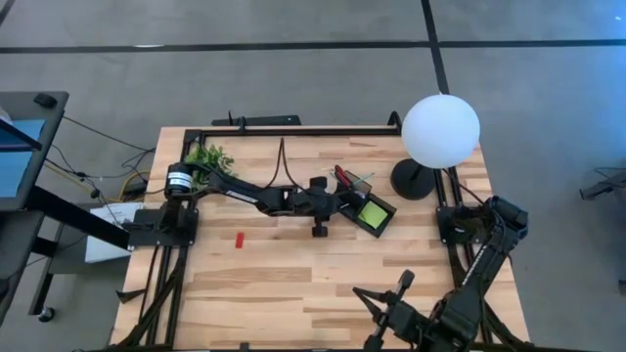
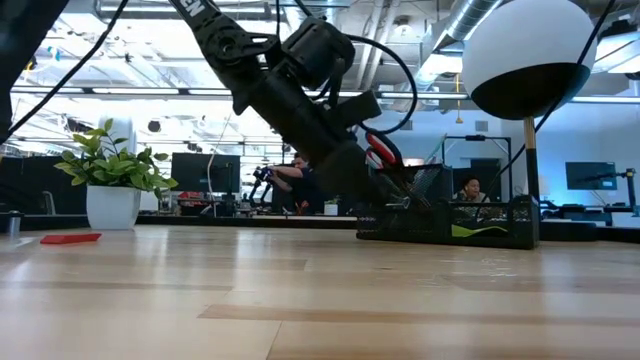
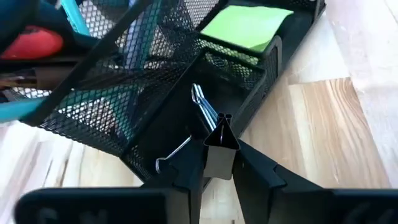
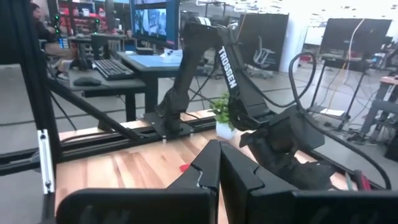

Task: Pick and place office supplies into organizer
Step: Put the black binder clip into the desk organizer, then adjust the desk organizer

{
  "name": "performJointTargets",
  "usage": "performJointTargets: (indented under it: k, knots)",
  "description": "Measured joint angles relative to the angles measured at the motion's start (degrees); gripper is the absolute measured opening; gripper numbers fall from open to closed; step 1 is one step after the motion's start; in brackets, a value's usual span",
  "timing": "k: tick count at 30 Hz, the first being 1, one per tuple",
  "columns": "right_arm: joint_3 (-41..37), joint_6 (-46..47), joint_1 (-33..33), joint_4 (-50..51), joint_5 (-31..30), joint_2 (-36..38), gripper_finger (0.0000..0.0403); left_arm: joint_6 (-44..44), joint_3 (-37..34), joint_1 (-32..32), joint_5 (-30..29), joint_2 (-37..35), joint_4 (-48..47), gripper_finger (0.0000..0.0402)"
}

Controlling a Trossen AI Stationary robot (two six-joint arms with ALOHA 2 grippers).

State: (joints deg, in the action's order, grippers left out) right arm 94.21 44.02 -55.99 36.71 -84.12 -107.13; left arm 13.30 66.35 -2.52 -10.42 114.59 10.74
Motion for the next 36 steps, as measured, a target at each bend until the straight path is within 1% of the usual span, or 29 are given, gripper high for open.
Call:
performJointTargets:
  k: [4, 8, 16, 23, 29, 32, 36]
  knots:
    - [0.00, 0.07, -0.28, -0.96, 0.00, 0.00, 0.0000, 0.70, 0.00, -0.59, -0.33, 0.00, 0.61, 0.0094]
    - [-0.02, 0.08, -0.26, -1.38, 0.02, 0.00, 0.0000, 1.12, 0.00, -0.76, -0.10, 0.00, 1.09, 0.0097]
    - [-0.04, 0.07, -0.20, -1.36, 0.22, 0.00, 0.0000, 2.91, 0.00, -1.06, -0.56, 0.00, 3.26, 0.0064]
    - [-0.04, 0.07, -0.18, -1.35, 0.22, 0.00, 0.0000, 2.47, 0.00, -3.01, -0.73, 0.00, 1.15, 0.0045]
    - [-0.04, -0.54, -0.13, -1.35, 0.22, 0.00, 0.0000, 1.93, 0.02, -4.49, -0.44, -0.02, 1.39, 0.0016]
    - [-0.04, -0.96, -0.13, -1.18, 0.20, 0.00, 0.0000, 1.12, 0.02, -4.90, 1.91, -0.03, 2.01, 0.0003]
    - [-0.04, -1.02, -0.13, -1.16, 0.17, 0.00, 0.0000, -1.04, 0.02, -4.96, 4.78, -0.04, 2.89, 0.0002]
